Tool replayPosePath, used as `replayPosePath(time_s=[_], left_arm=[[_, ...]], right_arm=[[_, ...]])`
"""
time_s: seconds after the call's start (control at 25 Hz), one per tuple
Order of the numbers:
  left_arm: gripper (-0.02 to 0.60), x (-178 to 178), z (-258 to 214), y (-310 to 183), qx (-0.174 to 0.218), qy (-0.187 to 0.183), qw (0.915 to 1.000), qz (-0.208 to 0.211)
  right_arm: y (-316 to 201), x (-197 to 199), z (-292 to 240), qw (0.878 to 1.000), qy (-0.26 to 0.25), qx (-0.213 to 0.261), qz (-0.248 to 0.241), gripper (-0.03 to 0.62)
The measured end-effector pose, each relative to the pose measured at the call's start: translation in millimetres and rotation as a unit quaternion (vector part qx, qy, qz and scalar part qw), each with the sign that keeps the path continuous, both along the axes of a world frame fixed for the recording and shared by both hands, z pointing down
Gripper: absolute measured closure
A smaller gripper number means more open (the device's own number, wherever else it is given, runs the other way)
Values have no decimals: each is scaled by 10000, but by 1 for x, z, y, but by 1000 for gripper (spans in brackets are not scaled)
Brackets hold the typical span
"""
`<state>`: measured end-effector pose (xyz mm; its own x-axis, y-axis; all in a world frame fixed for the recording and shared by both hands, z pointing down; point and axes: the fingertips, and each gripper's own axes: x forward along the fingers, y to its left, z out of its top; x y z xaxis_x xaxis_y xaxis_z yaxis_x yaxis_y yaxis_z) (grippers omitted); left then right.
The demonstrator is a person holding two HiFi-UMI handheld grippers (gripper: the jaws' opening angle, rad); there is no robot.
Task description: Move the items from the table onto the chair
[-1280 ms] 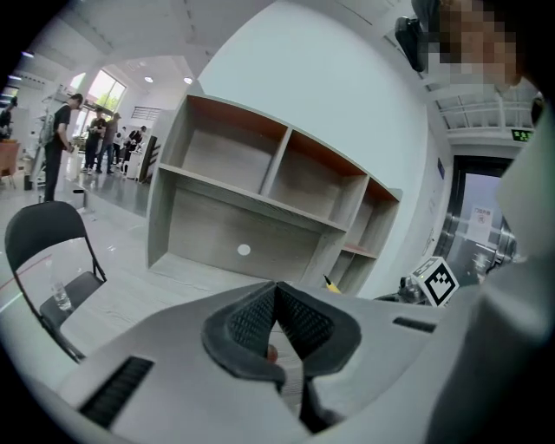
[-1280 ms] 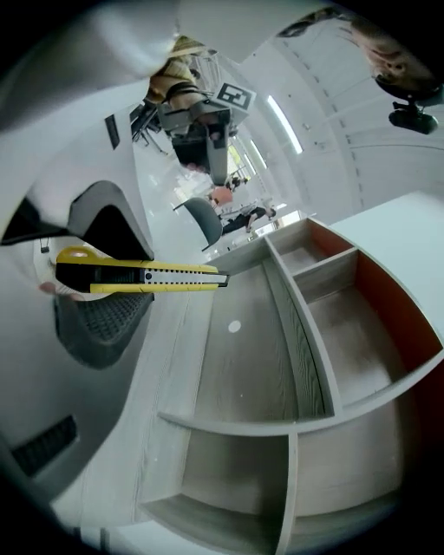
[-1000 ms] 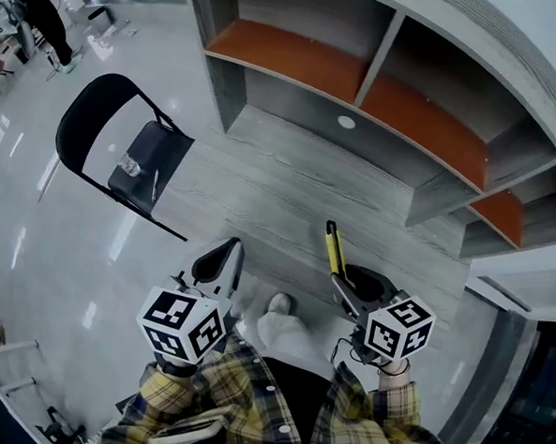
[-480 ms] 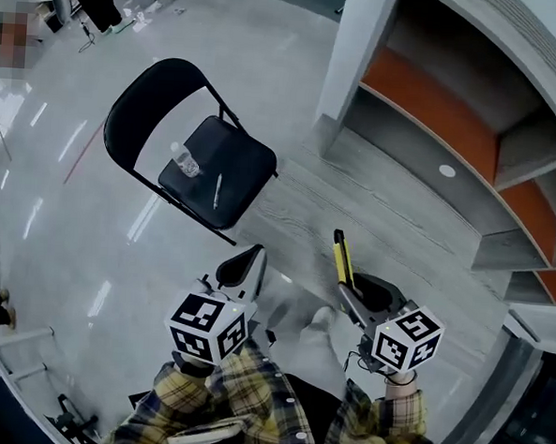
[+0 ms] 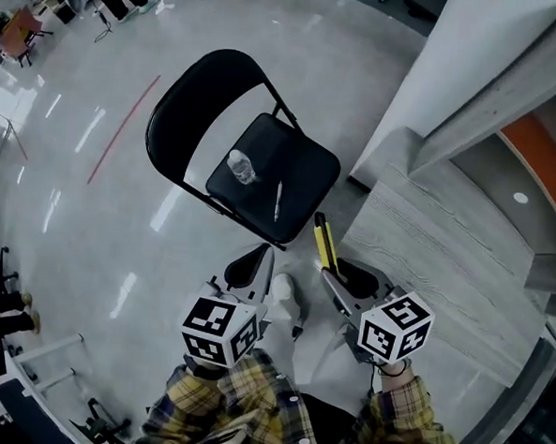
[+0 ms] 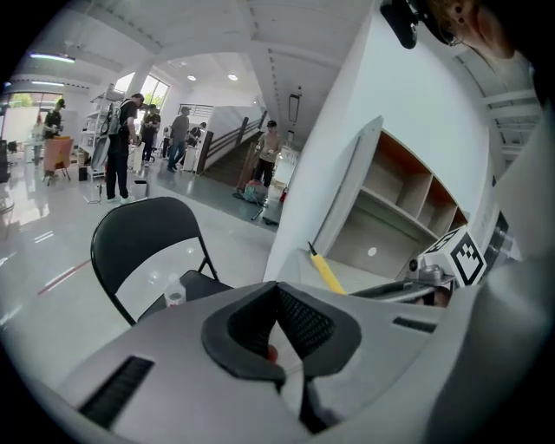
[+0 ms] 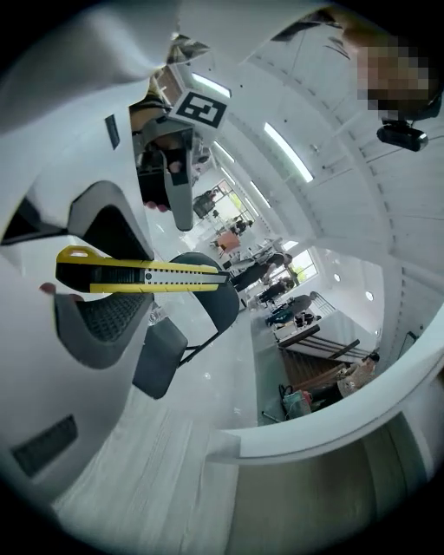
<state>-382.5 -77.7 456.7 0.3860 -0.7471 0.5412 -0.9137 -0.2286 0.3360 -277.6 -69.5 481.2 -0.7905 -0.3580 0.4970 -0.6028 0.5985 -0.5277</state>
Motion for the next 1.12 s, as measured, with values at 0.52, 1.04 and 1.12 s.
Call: replayPosePath(time_s=[0.52, 1.04, 1.12], left_arm=[[578, -75, 106, -18, -458, 129, 9988, -140], [578, -99, 242, -38, -1228, 379, 9899, -599], [578, -100, 264, -43, -1384, 376, 9874, -673]], right_arm=[[-75, -120, 173, 9886, 412, -734, 1247, 468], [-117, -115, 369, 9531, 1965, -1248, 1936, 468], [-120, -108, 395, 9455, 2204, -1442, 1915, 468]])
